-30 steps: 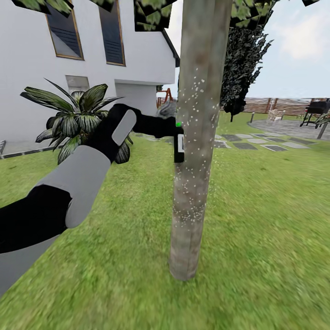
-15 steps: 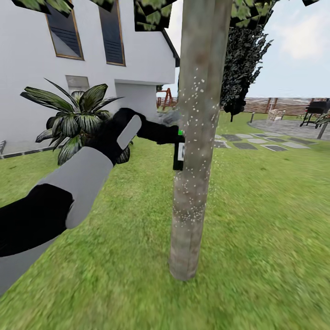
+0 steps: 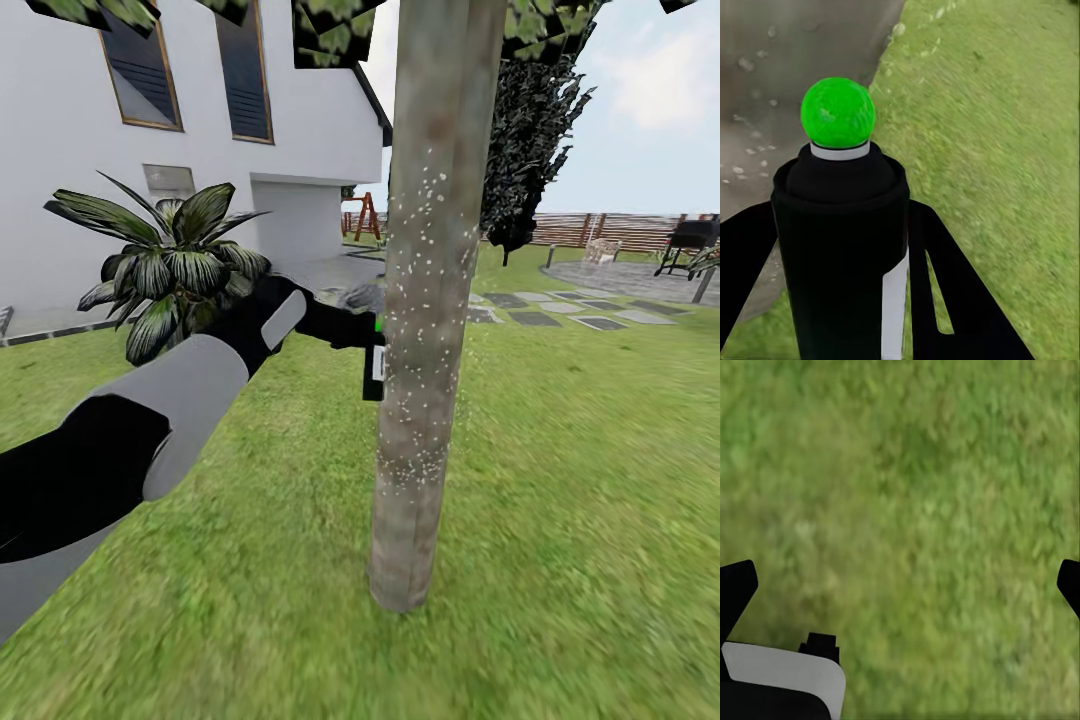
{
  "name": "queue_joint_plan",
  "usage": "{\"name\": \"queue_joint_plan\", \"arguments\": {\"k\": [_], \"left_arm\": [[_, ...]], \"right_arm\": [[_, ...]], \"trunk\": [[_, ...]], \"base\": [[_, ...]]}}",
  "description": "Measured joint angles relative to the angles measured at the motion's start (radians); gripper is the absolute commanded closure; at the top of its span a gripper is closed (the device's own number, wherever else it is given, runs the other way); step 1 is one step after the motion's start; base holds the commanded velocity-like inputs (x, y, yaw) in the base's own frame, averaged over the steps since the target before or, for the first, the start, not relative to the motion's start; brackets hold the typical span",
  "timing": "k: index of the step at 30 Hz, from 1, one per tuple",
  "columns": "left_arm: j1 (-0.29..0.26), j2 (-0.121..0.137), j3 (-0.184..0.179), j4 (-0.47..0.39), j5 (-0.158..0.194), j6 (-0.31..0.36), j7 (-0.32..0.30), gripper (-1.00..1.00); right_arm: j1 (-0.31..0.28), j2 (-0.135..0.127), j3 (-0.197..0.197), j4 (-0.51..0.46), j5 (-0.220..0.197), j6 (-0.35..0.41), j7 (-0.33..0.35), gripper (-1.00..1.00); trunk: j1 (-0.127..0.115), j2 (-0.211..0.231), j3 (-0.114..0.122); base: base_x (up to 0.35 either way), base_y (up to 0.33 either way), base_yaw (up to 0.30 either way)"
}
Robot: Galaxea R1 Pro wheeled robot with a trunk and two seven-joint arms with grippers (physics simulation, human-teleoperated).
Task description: In the garden, pick up the pesticide atomizer on the floor and spray pesticide onto both trees until each tree trunk is fully covered.
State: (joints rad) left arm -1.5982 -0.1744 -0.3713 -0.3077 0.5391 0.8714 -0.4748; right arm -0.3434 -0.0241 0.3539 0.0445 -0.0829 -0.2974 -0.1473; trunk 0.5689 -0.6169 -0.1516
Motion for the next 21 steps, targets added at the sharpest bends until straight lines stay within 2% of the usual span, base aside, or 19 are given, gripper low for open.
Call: {"name": "queue_joint_plan", "arguments": {"k": [3,9,11,13,16,18,21], "left_arm": [[0.001,0.0,-0.002,0.07,0.001,-0.073,0.0,1.0],[0.005,0.0,-0.004,0.115,0.001,-0.198,0.0,1.0],[0.006,0.0,-0.011,0.193,-0.018,-0.29,0.0,1.0],[0.012,0.0,-0.01,0.237,-0.033,-0.353,0.0,1.0],[0.062,0.0,-0.009,0.269,-0.071,-0.479,0.0,1.0],[0.089,0.0,-0.009,0.272,-0.107,-0.514,-0.001,1.0],[0.125,0.0,-0.006,0.273,-0.127,-0.55,-0.001,1.0]], "right_arm": [[0.0,0.0,0.0,0.0,0.0,0.0,0.0,-1.0],[0.0,0.0,-0.001,0.0,0.0,0.0,0.0,-1.0],[0.0,0.0,-0.001,0.0,0.0,0.0,0.0,-1.0],[0.0,0.0,-0.001,0.0,0.0,0.0,0.0,-1.0],[0.0,0.0,-0.001,0.0,0.0,0.0,0.0,-1.0],[0.0,0.0,-0.001,0.0,0.0,0.0,0.0,-1.0],[0.0,0.0,-0.001,0.0,-0.001,0.0,0.0,-1.0]], "trunk": [[0.0,0.0,0.0],[0.0,0.0,0.0],[0.0,0.0,0.0],[0.0,0.0,0.0],[0.0,0.0,0.0],[0.0,0.0,0.0],[0.0,0.0,0.0]], "base": [[0.0,0.0,0.0],[0.0,0.0,0.0],[0.0,0.0,0.0],[0.0,0.0,0.0],[0.0,0.0,0.0],[0.0,0.0,0.0],[0.0,0.0,0.0]]}}
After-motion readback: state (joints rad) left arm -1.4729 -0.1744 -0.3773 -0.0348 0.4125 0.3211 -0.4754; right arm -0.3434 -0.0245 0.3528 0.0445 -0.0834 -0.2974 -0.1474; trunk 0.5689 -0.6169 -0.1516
